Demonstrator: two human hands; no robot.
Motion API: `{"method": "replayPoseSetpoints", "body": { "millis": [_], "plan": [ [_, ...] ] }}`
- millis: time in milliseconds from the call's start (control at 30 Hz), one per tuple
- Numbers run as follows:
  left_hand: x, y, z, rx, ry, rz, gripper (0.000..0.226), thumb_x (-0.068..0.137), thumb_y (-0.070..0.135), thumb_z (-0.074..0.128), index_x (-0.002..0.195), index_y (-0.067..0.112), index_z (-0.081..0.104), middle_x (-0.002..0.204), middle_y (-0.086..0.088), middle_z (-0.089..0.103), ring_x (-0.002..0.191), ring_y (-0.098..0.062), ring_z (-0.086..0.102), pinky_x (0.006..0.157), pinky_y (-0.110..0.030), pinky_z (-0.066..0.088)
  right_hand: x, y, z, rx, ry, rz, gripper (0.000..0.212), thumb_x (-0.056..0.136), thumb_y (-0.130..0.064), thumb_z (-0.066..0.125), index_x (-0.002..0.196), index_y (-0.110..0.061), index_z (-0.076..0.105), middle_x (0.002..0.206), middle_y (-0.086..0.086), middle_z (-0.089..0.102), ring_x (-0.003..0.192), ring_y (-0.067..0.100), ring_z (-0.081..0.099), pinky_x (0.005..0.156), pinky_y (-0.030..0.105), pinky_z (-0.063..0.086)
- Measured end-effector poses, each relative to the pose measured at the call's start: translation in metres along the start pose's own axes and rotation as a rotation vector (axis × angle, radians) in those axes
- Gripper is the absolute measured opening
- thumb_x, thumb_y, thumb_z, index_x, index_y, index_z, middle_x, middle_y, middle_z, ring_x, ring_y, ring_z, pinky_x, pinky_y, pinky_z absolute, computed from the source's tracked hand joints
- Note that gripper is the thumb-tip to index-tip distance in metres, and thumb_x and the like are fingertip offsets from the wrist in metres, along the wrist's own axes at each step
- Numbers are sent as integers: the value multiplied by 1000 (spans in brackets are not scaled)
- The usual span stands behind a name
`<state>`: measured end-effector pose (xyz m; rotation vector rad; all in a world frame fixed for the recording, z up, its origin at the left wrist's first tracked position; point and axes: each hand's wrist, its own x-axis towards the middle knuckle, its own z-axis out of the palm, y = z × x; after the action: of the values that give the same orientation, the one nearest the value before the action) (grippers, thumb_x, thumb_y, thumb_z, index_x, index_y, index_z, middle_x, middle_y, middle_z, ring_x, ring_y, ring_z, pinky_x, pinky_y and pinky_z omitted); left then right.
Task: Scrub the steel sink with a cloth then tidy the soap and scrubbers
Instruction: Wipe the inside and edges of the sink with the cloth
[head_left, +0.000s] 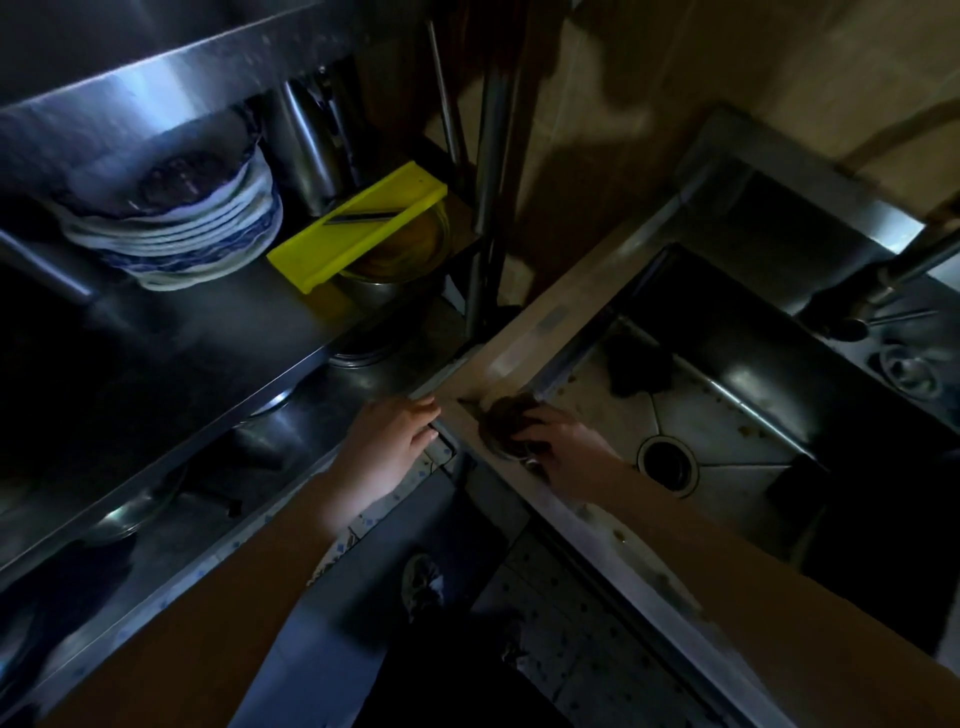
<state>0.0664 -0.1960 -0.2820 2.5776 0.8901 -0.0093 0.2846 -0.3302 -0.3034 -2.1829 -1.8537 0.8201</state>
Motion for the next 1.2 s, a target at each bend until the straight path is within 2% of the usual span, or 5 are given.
{"method": "replayPoseSetpoints", "body": {
  "millis": [167,333,533,800,1200],
  "plan": [
    [5,-7,-9,-10,16,5,35,92,25,55,124,12,58,137,-2,51,113,-20,58,92,-32,45,-18,6,-1,-2,-47,46,38,92,-9,51,126,-23,58,144,-3,43,133,17,41,109,26,35],
    [17,-9,-15,-26,-20,10,32,94,28,49,124,18,58,130,-3,58,100,-19,62,86,-35,50,3,-16,1,5,59,138,57,92,-19,52,141,-33,27,121,5,60,89,21,63,67,22,45],
    [36,-13,-20,-106,-33,23,40,94,23,51,133,12,50,145,2,41,128,-21,45,103,-38,37,31,-33,7,-46,155,169,56,88,-10,56,141,-24,39,147,1,39,133,26,37,104,38,43],
    [57,-26,-25,-103,-34,111,39,92,21,54,129,10,53,142,-1,45,125,-20,48,100,-35,40,57,-14,-9,96,332,380,59,85,-2,55,137,-28,44,146,-2,40,126,28,40,98,37,44],
    [69,-9,-16,-101,-60,325,37,90,13,54,127,13,56,139,-3,49,121,-26,51,97,-37,44,1,-36,13,64,191,134,38,84,-23,60,122,-20,62,135,3,54,130,30,41,105,41,42]
  ]
}}
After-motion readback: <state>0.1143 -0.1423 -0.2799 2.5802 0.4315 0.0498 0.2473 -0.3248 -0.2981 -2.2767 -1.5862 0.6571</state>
